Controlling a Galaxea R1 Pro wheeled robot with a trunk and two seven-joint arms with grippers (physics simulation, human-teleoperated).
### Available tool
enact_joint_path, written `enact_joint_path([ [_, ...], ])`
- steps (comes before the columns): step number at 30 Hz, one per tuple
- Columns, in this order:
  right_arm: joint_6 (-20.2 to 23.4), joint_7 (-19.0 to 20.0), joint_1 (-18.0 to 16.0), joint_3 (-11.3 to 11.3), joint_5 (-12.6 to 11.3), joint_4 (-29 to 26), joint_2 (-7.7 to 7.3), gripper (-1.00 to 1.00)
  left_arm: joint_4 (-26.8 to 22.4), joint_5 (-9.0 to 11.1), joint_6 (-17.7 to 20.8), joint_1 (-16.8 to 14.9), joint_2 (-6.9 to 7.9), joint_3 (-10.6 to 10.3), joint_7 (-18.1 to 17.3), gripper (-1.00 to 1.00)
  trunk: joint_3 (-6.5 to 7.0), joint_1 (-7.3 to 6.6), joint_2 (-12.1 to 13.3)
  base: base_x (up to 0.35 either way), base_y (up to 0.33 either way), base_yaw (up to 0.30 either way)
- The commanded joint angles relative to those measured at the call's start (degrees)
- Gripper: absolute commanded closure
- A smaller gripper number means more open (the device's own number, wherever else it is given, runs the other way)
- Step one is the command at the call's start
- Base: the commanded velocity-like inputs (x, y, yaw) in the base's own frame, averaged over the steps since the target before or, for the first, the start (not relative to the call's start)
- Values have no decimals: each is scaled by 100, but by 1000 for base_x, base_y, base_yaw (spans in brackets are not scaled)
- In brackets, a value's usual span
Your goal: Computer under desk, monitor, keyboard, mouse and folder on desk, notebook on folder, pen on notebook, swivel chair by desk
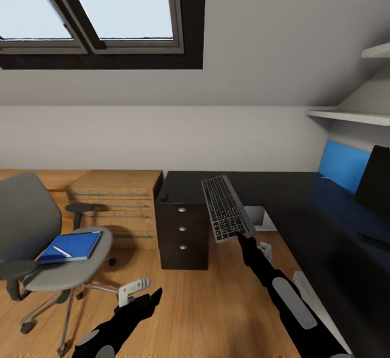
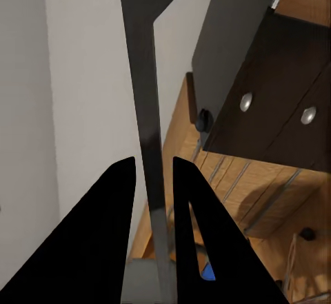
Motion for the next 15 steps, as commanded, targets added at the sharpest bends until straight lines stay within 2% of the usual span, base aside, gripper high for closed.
enact_joint_path([
  [1, 12, 23, -4, 10, -65, 0, -7, 100, -10, 60, 6, -3, 3, -12, 56, -100, -6, -3, -4, -316, -164, 0],
  [11, 16, 22, -4, 2, -89, 1, -17, 100, -10, 60, 6, -3, 2, -13, 56, -100, -6, -3, -4, -316, -147, 0],
  [15, 17, 16, -4, -4, -233, 15, -43, 100, -10, 60, 5, -3, 2, -13, 56, -100, -6, -3, -4, -316, -140, 0],
])
